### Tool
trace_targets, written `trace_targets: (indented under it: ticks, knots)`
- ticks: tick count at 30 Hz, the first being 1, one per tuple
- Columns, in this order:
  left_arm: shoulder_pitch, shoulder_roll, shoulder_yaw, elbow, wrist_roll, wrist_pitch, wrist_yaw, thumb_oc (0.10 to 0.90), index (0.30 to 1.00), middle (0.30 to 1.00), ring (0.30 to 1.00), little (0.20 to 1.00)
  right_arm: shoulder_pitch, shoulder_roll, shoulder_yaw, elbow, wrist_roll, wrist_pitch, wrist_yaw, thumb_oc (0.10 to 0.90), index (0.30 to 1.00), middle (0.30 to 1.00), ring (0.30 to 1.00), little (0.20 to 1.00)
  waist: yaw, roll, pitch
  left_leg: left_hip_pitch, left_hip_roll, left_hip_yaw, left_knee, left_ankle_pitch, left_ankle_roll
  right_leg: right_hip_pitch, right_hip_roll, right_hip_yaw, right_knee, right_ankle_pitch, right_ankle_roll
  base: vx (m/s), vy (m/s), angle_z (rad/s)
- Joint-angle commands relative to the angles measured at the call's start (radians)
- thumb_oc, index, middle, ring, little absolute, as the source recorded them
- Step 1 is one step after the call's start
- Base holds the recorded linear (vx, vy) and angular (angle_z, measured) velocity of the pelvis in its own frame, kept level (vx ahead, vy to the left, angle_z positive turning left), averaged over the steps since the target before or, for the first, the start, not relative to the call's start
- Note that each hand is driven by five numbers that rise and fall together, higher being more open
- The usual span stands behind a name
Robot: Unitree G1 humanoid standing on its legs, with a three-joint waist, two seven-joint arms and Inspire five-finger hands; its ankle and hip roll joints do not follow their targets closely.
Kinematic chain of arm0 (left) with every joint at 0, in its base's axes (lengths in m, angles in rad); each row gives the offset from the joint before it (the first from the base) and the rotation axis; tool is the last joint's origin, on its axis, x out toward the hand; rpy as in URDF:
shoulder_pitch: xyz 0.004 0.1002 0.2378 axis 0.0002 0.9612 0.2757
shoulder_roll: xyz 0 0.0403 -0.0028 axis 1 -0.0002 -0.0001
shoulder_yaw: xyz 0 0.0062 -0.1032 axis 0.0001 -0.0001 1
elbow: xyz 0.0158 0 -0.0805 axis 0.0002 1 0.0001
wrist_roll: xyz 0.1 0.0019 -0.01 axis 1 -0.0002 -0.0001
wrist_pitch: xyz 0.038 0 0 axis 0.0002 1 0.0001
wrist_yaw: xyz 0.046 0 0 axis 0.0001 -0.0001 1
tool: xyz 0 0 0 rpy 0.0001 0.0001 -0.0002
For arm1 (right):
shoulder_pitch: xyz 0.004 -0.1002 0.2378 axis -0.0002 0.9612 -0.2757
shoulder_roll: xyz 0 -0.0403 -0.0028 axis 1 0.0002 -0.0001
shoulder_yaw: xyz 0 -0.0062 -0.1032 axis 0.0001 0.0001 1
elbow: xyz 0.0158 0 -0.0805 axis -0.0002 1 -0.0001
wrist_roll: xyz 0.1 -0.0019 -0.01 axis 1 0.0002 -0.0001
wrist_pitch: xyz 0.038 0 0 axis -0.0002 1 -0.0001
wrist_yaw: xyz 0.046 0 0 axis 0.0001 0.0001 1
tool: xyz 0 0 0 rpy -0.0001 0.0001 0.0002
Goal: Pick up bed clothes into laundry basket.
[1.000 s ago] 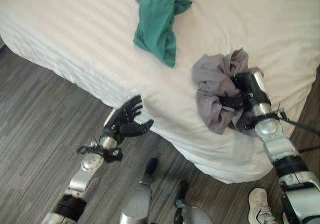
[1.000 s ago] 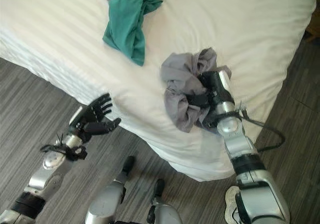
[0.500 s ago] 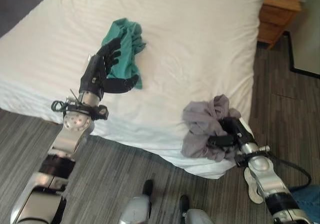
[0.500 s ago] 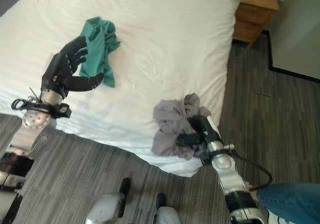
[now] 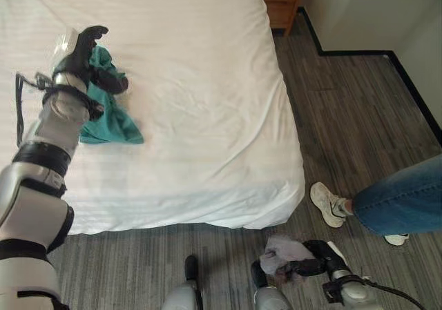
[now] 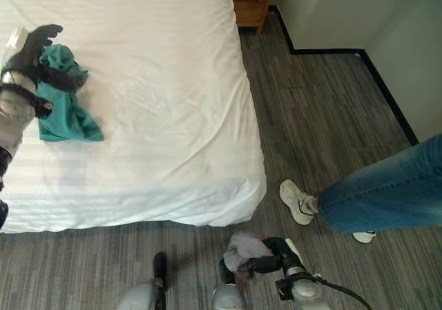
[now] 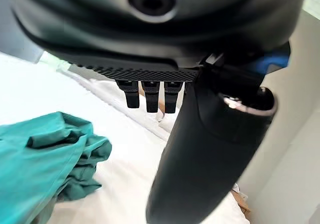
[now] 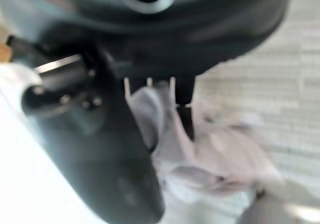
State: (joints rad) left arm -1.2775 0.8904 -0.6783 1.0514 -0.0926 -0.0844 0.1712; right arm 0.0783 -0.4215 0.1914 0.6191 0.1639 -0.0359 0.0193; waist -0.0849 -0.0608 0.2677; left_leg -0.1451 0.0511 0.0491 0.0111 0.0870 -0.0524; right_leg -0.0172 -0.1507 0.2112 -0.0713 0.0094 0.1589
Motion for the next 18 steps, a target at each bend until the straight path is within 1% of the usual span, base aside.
trace_targets:
  ticks: [1,3,5,6,9,10,11,13,16,18]
  knots:
    - [-0.24,0.107,-0.057,0.068,0.063,-0.054,0.087,0.8,0.9,0.9,0.9,0.9,-0.077,-0.037,-0.025,-0.022,0.051,-0.101,-0.013,0.4,0.3,0.3,0.3,0.3,-0.003,-0.053,-0.072,-0.065,0.052,-0.012,0.0,0.045,-0.033,0.074,-0.024,-0.005,0.072,-0.068,0.068,0.02,0.061,-0.14]
    - [-0.298,0.121,-0.106,0.081,0.106,-0.047,0.102,0.8,0.9,0.9,0.9,0.9,-0.087,-0.03,-0.009,-0.024,0.057,-0.106,-0.013,0.4,0.3,0.3,0.3,0.3,0.0,-0.07,-0.06,-0.073,0.049,-0.009,-0.008,0.042,-0.03,0.053,-0.025,-0.006,0.07,-0.038,0.077,-0.02,0.034,-0.22]
    - [-0.39,0.13,-0.199,0.116,0.204,-0.028,0.131,0.8,0.9,0.9,0.9,0.9,-0.087,-0.032,0.016,-0.045,0.063,-0.117,-0.006,0.4,0.3,0.3,0.3,0.3,-0.003,-0.095,-0.042,-0.095,0.055,-0.009,-0.01,0.041,-0.03,0.029,-0.019,-0.006,0.058,-0.021,0.079,-0.06,0.004,-0.11]
    - [-0.412,0.126,-0.218,0.12,0.208,-0.031,0.137,0.8,0.9,0.9,0.9,0.9,-0.092,-0.03,0.021,-0.05,0.073,-0.121,-0.004,0.4,0.3,0.3,0.3,0.3,-0.004,-0.108,-0.036,-0.107,0.059,-0.012,-0.008,0.042,-0.031,0.017,-0.018,-0.011,0.057,-0.014,0.08,-0.07,-0.036,-0.01]
    - [-0.469,0.15,-0.289,0.162,0.277,-0.014,0.149,0.8,0.9,0.9,0.9,0.9,-0.097,-0.024,0.028,-0.054,0.087,-0.131,-0.012,0.4,0.3,0.3,0.3,0.3,-0.003,-0.137,-0.023,-0.132,0.071,-0.016,-0.018,0.049,-0.031,-0.007,-0.007,-0.021,0.039,0.011,0.083,-0.02,-0.017,-0.03]
    - [-0.473,0.15,-0.293,0.163,0.277,-0.014,0.149,0.8,0.9,0.9,0.9,0.9,-0.099,-0.022,0.028,-0.053,0.087,-0.132,-0.012,0.4,0.3,0.3,0.3,0.3,-0.003,-0.138,-0.023,-0.133,0.071,-0.016,-0.018,0.049,-0.031,-0.008,-0.007,-0.021,0.038,0.012,0.083,-0.01,-0.008,-0.06]
    - [-0.502,0.169,-0.332,0.181,0.322,0.0,0.154,0.8,0.9,0.9,0.9,0.9,-0.092,-0.015,0.035,-0.065,0.092,-0.138,-0.012,0.4,0.3,0.3,0.3,0.3,0.004,-0.155,-0.014,-0.134,0.079,-0.016,-0.029,0.05,-0.031,-0.018,-0.002,-0.029,0.028,0.029,0.093,0.0,0.0,0.0]
    - [-0.529,0.191,-0.371,0.212,0.368,0.02,0.164,0.8,0.9,0.9,0.9,0.9,-0.086,-0.011,0.047,-0.069,0.094,-0.143,-0.008,0.4,0.3,0.3,0.3,0.3,0.004,-0.176,-0.009,-0.134,0.084,-0.008,-0.039,0.05,-0.031,-0.034,0.003,-0.031,0.021,0.062,0.103,-0.01,-0.008,-0.03]
    - [-0.546,0.208,-0.387,0.201,0.407,0.036,0.177,0.8,0.9,0.9,0.9,0.9,-0.057,-0.002,0.036,-0.064,0.102,-0.151,-0.01,0.4,0.3,0.3,0.3,0.3,0.023,-0.192,0.004,-0.149,0.083,-0.018,-0.04,0.05,-0.03,-0.036,0.0,-0.043,0.015,0.071,0.103,0.0,-0.007,-0.06]
    - [-0.551,0.205,-0.394,0.207,0.414,0.037,0.179,0.8,0.9,0.9,0.9,0.9,-0.055,-0.003,0.037,-0.062,0.106,-0.152,-0.011,0.4,0.3,0.3,0.3,0.3,0.026,-0.195,0.007,-0.153,0.082,-0.024,-0.039,0.049,-0.03,-0.036,0.0,-0.048,0.013,0.068,0.101,0.0,-0.004,0.06]
